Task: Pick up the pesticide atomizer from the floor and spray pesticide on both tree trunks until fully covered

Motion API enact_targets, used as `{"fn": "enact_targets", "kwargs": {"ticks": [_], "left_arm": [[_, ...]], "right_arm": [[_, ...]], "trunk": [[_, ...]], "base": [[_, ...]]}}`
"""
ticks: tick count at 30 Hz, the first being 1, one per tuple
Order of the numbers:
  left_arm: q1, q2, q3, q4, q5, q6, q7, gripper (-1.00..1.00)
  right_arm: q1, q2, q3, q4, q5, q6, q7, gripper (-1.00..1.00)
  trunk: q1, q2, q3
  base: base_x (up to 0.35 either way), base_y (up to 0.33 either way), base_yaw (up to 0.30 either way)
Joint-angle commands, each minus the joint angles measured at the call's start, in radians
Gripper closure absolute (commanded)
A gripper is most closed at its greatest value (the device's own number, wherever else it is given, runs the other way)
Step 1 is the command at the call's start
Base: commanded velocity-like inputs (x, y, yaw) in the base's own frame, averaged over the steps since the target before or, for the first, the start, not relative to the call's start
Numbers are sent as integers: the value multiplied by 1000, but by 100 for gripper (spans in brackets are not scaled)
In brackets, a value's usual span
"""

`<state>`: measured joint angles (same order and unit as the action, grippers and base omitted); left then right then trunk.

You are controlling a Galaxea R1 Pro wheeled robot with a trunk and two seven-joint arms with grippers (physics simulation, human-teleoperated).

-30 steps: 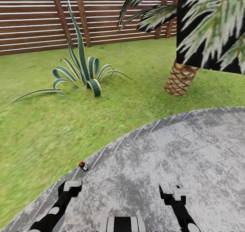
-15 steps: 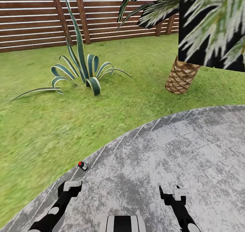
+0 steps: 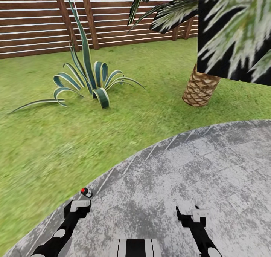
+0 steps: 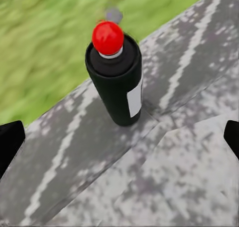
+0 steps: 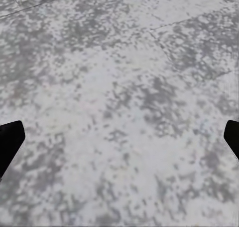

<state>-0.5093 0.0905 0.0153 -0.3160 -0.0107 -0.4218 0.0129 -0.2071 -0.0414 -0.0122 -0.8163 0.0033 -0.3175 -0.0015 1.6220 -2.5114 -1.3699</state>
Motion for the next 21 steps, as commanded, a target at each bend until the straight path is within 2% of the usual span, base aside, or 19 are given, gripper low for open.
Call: {"fn": "enact_targets", "kwargs": {"ticks": [1,7,17,21], "left_arm": [[0,0,0,0,0,0,0,-100],[0,0,0,-1,0,0,1,-100],[0,0,0,-1,0,0,-1,-100],[0,0,0,-1,0,-1,-2,-100]], "right_arm": [[0,0,0,0,0,0,0,-100],[0,0,0,0,0,0,0,-100],[0,0,0,-3,0,-1,0,-100],[0,0,0,-3,0,-1,0,-100]], "trunk": [[0,0,0],[0,0,0],[0,0,0],[2,-1,-15]], "base": [[248,-1,0],[246,0,0],[16,0,0],[0,0,0]]}}
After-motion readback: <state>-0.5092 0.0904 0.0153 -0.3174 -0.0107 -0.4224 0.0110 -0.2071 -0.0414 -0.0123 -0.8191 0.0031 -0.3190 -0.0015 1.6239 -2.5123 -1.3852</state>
